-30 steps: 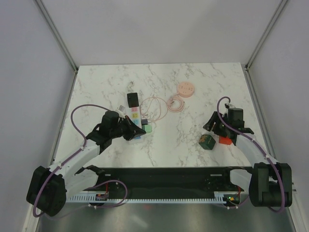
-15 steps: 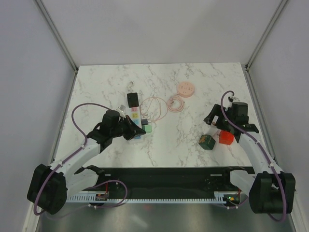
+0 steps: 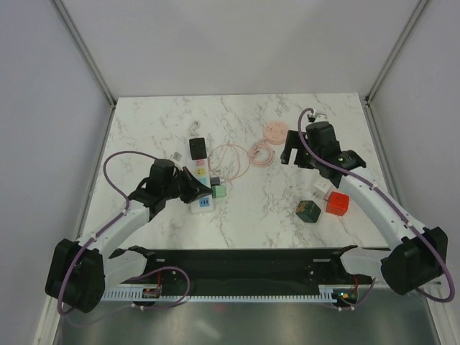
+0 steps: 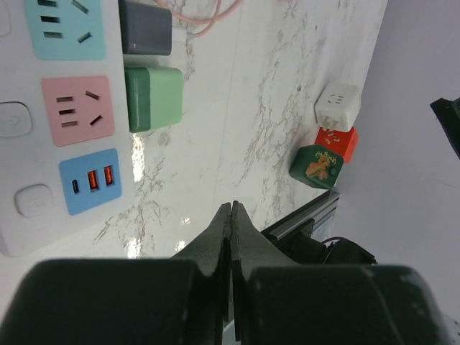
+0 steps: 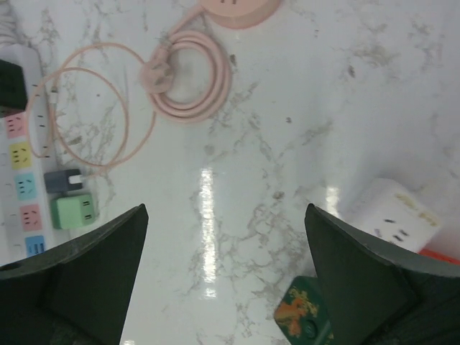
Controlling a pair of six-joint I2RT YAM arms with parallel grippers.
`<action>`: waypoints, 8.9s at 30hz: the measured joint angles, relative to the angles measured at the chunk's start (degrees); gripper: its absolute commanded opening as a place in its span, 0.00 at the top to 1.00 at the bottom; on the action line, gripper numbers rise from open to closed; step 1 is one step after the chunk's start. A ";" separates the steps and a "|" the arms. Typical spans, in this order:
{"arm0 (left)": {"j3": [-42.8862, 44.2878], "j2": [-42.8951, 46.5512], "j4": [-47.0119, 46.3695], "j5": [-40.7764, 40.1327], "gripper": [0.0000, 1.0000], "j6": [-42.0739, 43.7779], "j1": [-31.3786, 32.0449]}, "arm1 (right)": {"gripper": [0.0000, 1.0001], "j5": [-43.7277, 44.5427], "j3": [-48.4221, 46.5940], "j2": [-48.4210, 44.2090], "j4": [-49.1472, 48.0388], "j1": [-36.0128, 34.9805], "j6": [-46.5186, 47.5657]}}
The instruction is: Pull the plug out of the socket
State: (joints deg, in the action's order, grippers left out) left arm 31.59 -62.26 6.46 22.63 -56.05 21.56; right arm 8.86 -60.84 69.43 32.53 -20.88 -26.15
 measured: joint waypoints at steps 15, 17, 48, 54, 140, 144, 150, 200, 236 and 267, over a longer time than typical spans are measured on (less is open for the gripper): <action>0.39 -3.54 1.38 1.49 0.98 0.81 -6.54 | 0.02 -6.49 -17.73 28.17 -9.22 -15.98 -11.56; 0.39 -5.11 0.98 3.17 0.98 0.81 -9.38 | 0.02 -4.17 -24.26 33.29 -8.83 -19.21 -11.82; 6.10 -25.46 -6.56 12.31 0.98 -0.76 -18.34 | 0.08 9.42 -72.83 71.93 -0.79 -27.30 -4.90; 6.10 -26.88 -7.06 12.31 0.98 -1.14 -18.71 | 0.25 9.40 -73.13 74.71 -2.12 -27.50 -4.94; 8.31 -30.01 -4.72 8.72 0.98 -4.17 -17.68 | 1.00 12.81 -69.85 62.64 5.38 -32.89 -11.08; 8.31 -29.62 -4.61 8.41 0.98 -4.11 -17.68 | 1.00 13.00 -66.42 59.58 4.44 -31.54 -10.60; 8.31 -25.73 -2.12 4.83 0.98 -3.08 -17.75 | 1.00 7.04 -44.78 44.83 -1.14 -24.90 -8.59; 19.63 -26.62 4.24 26.16 0.98 11.85 -17.70 | 0.78 -20.98 19.69 3.93 -19.15 42.80 -6.38; 19.61 -26.62 4.24 27.06 0.98 12.07 -17.53 | 0.11 -20.76 20.90 5.75 -16.68 42.80 -1.18; 19.61 -26.62 5.57 24.96 0.98 13.77 -16.50 | 0.09 -13.68 9.07 1.84 -13.09 6.38 -1.46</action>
State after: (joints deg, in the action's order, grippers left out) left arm 51.20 -88.88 12.03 47.59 -42.28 5.06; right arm -4.82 -51.77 71.26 19.44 -14.50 -27.62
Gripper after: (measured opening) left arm 0.026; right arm 0.916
